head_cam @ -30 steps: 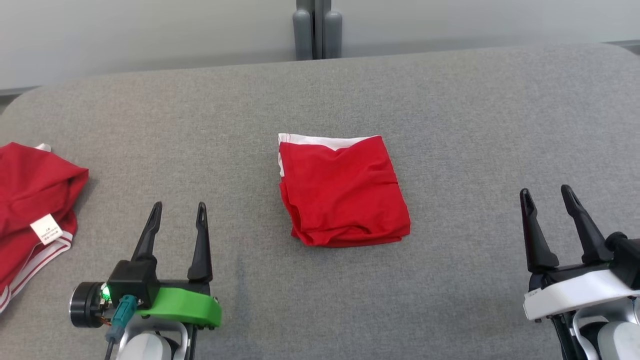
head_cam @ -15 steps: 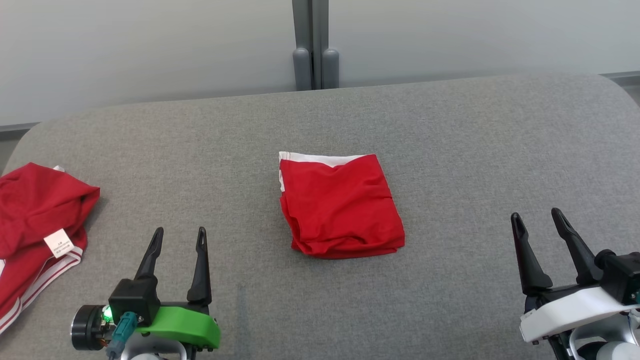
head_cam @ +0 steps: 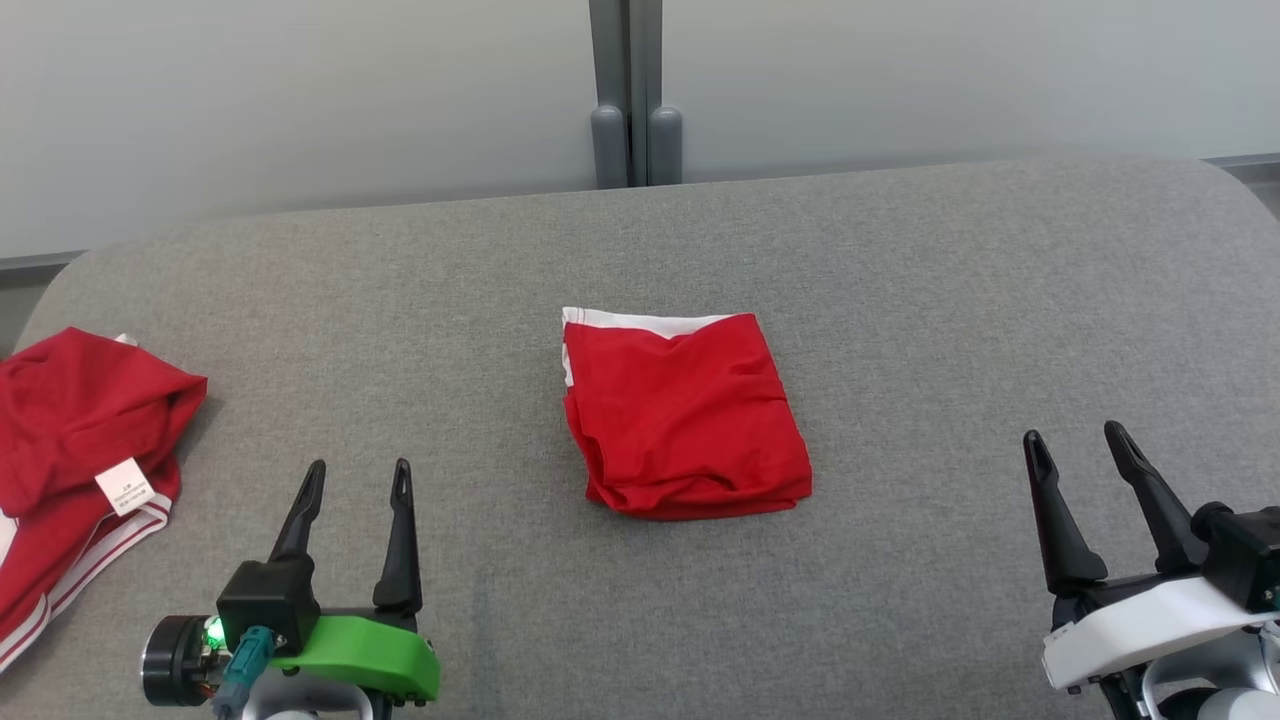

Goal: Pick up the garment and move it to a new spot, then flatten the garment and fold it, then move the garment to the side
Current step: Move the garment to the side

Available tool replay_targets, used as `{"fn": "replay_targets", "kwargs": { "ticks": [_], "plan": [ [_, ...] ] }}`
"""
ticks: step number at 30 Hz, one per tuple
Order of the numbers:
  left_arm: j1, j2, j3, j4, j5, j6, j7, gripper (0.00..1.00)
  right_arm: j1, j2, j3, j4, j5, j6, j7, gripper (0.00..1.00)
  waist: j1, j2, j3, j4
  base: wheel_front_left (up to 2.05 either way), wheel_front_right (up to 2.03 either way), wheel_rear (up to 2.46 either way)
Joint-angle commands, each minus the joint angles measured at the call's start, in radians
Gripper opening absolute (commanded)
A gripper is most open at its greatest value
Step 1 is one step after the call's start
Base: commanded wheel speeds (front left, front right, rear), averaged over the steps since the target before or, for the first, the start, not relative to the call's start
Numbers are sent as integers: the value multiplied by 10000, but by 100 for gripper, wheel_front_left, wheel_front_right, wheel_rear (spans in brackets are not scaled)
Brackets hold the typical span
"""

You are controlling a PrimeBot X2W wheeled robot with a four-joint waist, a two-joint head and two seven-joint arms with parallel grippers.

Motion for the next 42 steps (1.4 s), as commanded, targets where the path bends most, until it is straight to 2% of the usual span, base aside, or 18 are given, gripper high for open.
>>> {"fn": "replay_targets", "kwargs": {
  "ticks": [1, 8, 17, 26, 32, 36, 37, 38, 39, 42],
  "plan": [
    [100, 100, -8, -4, -68, 72, 6, 100, 38, 13, -36, -63, -40, -12, 9, 100, 0, 0, 16, 6, 0, 0, 0],
    [-337, 90, -60, -113, -15, 96, -75, 100, -123, -69, -126, -108, 22, -12, 70, 100, 0, 0, 364, 189, 0, 0, 0],
    [-1545, -174, -304, -552, 321, 43, -329, 100, -1209, -610, 77, 447, 359, -12, 219, 100, 0, 0, 2043, 985, 0, 0, 0],
    [-2448, -543, -491, -713, 509, -77, -439, 100, -3071, -1166, 1511, 2260, 1035, -12, 205, 100, 0, 0, 3238, 1835, 0, 0, 0],
    [-2602, -698, -424, -954, 608, -96, -440, 100, -3958, -1217, 2370, 3683, 1465, -12, 372, 100, 0, 0, 3483, 2072, 0, 0, 0],
    [-2553, -779, -351, -1080, 699, -132, -442, 100, -4309, -1254, 2858, 4566, 1923, -12, 885, 100, 0, 0, 3525, 2103, 0, 0, 0],
    [-2545, -792, -330, -1092, 724, -148, -440, 100, -4332, -1251, 2958, 4673, 2050, -12, 992, 63, 0, 0, 3531, 2092, 0, 0, 0],
    [-2534, -803, -306, -1113, 749, -167, -442, 100, -4333, -1274, 3076, 4758, 2173, -12, 1119, 36, 0, 0, 3537, 2064, 0, 0, 0],
    [-2527, -810, -280, -1129, 764, -181, -441, 100, -4370, -1317, 3163, 4784, 2246, -12, 1186, 0, 0, 0, 3541, 2030, 0, 0, 0],
    [-2519, -810, -192, -1164, 889, -201, -441, 100, -4513, -1481, 3513, 4583, 2537, -12, 1182, 0, 0, 0, 3560, 1844, 0, 0, 0]
  ]
}}
